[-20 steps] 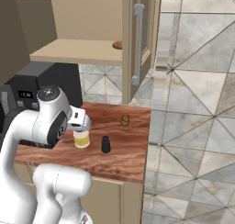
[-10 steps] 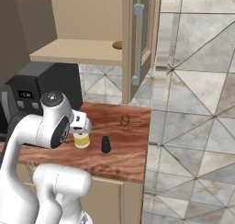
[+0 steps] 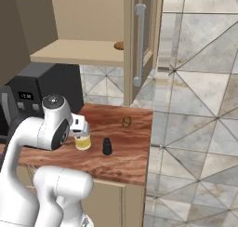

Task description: Pick the shaker and mayonnaise from the counter and place them in the cabinet.

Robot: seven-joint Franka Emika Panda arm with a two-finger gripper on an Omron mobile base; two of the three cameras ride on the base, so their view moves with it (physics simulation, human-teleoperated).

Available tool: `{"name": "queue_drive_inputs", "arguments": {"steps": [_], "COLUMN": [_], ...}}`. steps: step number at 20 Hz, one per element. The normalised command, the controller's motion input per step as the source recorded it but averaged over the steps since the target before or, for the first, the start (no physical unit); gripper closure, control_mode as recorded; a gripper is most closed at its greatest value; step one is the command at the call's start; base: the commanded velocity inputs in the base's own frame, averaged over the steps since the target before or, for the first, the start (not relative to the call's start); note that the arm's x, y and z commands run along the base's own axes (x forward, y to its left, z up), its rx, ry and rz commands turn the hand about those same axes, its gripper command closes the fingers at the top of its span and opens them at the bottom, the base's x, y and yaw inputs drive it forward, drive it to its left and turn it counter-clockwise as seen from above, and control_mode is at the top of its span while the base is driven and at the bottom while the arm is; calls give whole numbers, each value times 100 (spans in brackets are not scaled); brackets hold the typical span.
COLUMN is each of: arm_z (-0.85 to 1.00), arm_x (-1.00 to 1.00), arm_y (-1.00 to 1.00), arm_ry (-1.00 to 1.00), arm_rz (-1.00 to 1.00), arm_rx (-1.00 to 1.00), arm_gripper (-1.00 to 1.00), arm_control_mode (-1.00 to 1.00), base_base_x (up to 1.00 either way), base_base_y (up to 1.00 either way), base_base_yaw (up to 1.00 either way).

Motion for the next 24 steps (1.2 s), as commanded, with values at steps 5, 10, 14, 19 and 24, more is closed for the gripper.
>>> {"name": "queue_drive_inputs", "arguments": {"steps": [5, 10, 14, 19, 24], "arm_z": [-29, -24, -19, -13, -12], "arm_x": [25, 33, 32, 33, 39], "arm_y": [5, 4, 4, 4, 0], "arm_ry": [0, 0, 0, 0, 0], "arm_rz": [3, 2, 2, 2, 2], "arm_rx": [0, 0, 0, 1, 3], "arm_gripper": [-100, -100, -100, -100, -100], "arm_control_mode": [-100, -100, -100, -100, -100], "base_base_x": [0, 0, 0, 0, 0], "base_base_y": [0, 0, 0, 0, 0], "base_base_yaw": [0, 0, 0, 0, 0]}}
